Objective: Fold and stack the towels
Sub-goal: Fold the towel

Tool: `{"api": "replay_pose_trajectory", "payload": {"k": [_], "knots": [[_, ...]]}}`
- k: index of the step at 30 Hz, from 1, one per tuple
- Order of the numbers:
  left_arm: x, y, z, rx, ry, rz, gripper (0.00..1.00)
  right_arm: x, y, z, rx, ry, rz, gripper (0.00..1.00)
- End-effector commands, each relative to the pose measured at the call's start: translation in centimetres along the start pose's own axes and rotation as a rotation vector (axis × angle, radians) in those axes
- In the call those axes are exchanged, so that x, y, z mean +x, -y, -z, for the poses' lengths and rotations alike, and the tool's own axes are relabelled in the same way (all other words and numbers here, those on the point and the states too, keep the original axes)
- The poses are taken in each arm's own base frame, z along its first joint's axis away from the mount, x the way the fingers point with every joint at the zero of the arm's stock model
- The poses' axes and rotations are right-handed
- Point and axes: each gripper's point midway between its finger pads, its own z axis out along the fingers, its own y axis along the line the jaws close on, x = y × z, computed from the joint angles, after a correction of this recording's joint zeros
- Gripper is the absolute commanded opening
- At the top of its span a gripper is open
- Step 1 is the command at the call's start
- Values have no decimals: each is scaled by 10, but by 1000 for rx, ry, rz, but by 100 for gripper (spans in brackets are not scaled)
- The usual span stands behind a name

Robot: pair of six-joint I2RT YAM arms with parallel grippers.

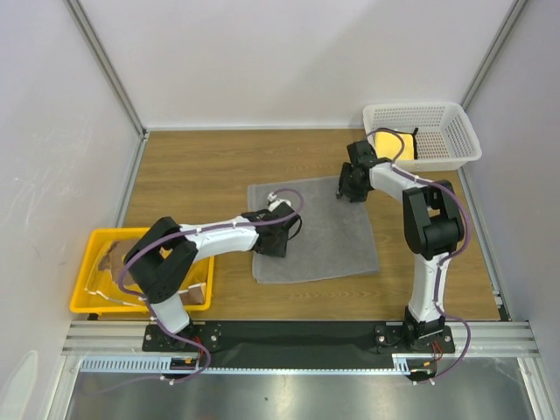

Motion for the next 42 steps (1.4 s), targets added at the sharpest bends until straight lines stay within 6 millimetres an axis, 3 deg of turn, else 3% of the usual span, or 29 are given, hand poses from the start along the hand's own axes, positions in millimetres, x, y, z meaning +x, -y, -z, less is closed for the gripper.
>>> {"api": "replay_pose_trajectory", "payload": {"k": [1,6,9,10,12,16,20,21,22,25,26,29,30,31,32,33,34,39,42], "knots": [[91,-1,17,38,-283,-229,40,11,-49,-20,-120,-20,104,52],[124,36,30,217,-323,-385,39,22,-101,-37,-220,-26,180,52],[144,57,35,293,-362,-458,38,40,-131,-44,-305,-65,232,52],[143,65,37,312,-355,-475,38,38,-144,-41,-340,-56,258,52],[146,68,40,317,-365,-528,38,54,-165,-39,-400,-84,310,52],[125,85,60,345,-308,-561,41,59,-195,-24,-459,-78,393,53],[91,88,90,327,-216,-501,56,19,-209,23,-498,-23,376,54],[82,89,96,324,-198,-466,65,10,-211,36,-513,-9,365,54],[64,87,105,331,-157,-418,67,-12,-207,57,-528,31,339,56],[33,68,113,313,-125,-302,71,-33,-189,90,-513,53,276,57],[23,61,119,312,-101,-267,72,-37,-183,111,-501,68,261,58],[-5,36,116,293,-40,-151,74,-20,-152,119,-423,21,213,59],[-13,26,112,280,-30,-110,74,-21,-146,137,-415,48,199,58],[-18,13,103,226,-13,-85,74,1,-127,126,-358,1,171,58],[-24,4,98,185,7,-61,74,7,-114,125,-306,3,145,57],[-25,-4,88,148,-6,-29,75,10,-107,138,-303,22,124,57],[-30,-15,81,113,-9,16,74,34,-85,123,-236,-30,78,56],[-41,-21,53,77,-1,102,68,79,-44,108,-133,-99,-3,54],[-32,-19,40,88,-19,111,67,94,-31,96,-87,-123,-15,50]]}}
